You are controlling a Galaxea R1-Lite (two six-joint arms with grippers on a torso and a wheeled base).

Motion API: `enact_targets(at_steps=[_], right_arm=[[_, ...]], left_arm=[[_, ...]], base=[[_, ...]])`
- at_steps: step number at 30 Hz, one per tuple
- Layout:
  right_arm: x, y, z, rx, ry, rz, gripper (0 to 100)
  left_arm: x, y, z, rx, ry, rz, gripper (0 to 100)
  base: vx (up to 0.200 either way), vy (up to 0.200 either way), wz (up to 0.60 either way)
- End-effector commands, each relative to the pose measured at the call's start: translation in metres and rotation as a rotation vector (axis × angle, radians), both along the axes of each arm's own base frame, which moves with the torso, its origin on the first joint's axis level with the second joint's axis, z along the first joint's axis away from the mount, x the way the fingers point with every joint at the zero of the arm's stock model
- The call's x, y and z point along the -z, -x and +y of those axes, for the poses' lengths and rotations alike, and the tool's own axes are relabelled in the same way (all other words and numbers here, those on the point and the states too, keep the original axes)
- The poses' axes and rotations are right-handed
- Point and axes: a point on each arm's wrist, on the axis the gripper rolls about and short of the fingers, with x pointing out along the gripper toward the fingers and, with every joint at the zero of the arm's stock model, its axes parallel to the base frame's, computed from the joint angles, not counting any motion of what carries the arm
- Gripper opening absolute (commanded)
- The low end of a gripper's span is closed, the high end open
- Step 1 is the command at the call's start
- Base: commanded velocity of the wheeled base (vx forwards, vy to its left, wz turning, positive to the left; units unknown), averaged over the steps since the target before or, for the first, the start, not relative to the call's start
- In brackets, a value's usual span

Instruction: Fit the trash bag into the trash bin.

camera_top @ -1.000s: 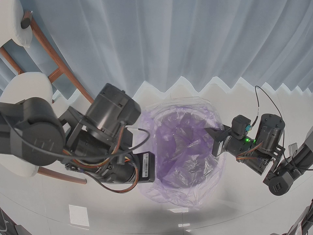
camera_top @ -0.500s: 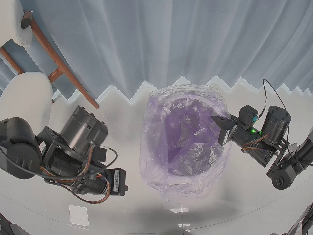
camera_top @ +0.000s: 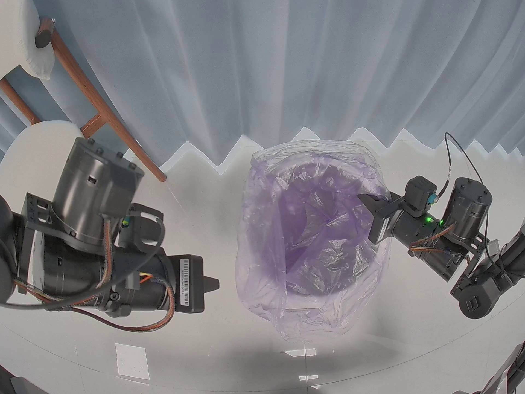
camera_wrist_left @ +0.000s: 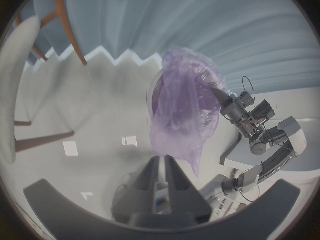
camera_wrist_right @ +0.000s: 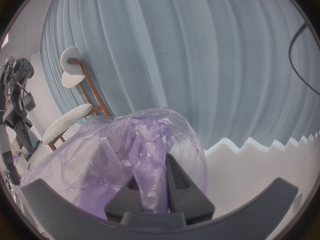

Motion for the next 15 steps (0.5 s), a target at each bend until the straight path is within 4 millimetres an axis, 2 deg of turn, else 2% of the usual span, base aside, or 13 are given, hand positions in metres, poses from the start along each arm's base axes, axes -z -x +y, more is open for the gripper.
enact_targets(at_steps=[1,3,4,6,9,13,15], right_arm=[[0.001,0.002,0.003,-0.010,0.001,0.002,0],[0.001,0.002,0.003,-0.013,0.002,0.004,0],[0.001,0.003,0.004,-0.015,0.003,0.005,0],[0.002,0.003,0.003,-0.015,0.005,0.005,0],[0.004,0.006,0.002,-0.015,0.011,0.016,0],[0.011,0.011,-0.001,-0.015,0.024,0.036,0],[0.012,0.013,-0.002,-0.015,0.019,0.027,0]], left_arm=[[-0.002,-0.001,-0.021,0.025,-0.081,-0.089,100],[0.001,-0.005,-0.026,0.018,-0.112,-0.102,100],[0.011,-0.014,-0.043,0.000,-0.189,-0.123,100],[0.023,-0.022,-0.057,-0.015,-0.261,-0.133,100],[0.032,-0.031,-0.069,0.007,-0.352,-0.175,100],[0.030,-0.038,-0.080,0.024,-0.350,-0.195,100],[0.021,-0.040,-0.091,0.033,-0.319,-0.220,100]], base=[[0.000,0.000,0.00],[0.000,0.000,0.00],[0.000,0.000,0.00],[0.000,0.000,0.00],[0.000,0.000,0.00],[0.000,0.000,0.00],[0.000,0.000,0.00]])
